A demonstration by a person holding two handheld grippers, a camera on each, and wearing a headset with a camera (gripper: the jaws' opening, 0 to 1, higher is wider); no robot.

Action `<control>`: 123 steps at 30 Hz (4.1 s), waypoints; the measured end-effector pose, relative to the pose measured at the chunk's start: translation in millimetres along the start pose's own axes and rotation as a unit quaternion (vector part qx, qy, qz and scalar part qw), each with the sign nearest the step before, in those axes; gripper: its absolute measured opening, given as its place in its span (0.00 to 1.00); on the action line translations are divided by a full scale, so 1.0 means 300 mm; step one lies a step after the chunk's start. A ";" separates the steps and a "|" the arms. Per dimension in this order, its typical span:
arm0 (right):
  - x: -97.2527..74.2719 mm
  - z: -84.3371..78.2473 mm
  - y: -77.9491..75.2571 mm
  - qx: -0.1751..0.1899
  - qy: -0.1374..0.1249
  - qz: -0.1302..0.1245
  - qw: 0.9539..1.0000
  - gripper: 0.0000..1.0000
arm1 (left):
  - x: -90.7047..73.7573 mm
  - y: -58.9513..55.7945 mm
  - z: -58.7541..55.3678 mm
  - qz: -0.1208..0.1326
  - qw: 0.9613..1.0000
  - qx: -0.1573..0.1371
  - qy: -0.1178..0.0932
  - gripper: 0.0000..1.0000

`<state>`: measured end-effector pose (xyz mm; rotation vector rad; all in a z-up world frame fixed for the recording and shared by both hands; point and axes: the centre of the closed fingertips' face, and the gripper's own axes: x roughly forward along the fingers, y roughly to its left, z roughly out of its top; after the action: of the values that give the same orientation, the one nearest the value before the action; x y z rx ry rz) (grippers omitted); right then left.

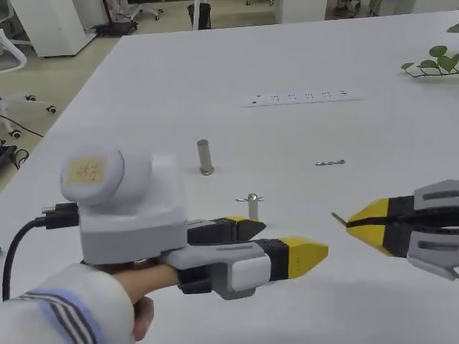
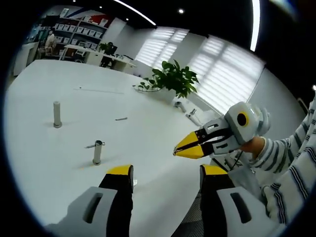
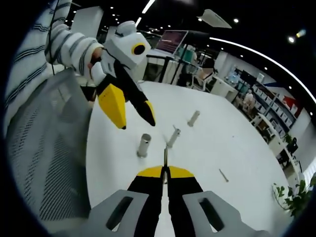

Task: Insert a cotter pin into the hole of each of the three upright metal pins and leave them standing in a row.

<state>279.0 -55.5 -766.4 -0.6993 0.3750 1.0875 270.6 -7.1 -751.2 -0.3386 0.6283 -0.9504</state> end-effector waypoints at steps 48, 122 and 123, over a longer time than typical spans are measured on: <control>-0.007 0.046 0.077 -0.112 0.018 -0.006 0.993 0.03 | 0.084 -0.074 -0.038 -0.032 0.995 -0.084 0.037 0.03; -0.055 0.051 0.261 0.133 -0.052 0.205 0.968 0.05 | -0.018 -0.177 -0.142 -0.175 0.950 0.241 0.098 0.00; -0.056 0.051 0.264 0.131 -0.051 0.207 0.968 0.05 | -0.018 -0.173 -0.154 -0.176 0.947 0.247 0.105 0.00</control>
<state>199.6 -34.1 -771.6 -0.3328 0.5816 1.4299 205.5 -31.1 -757.7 0.1072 0.5076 -1.4622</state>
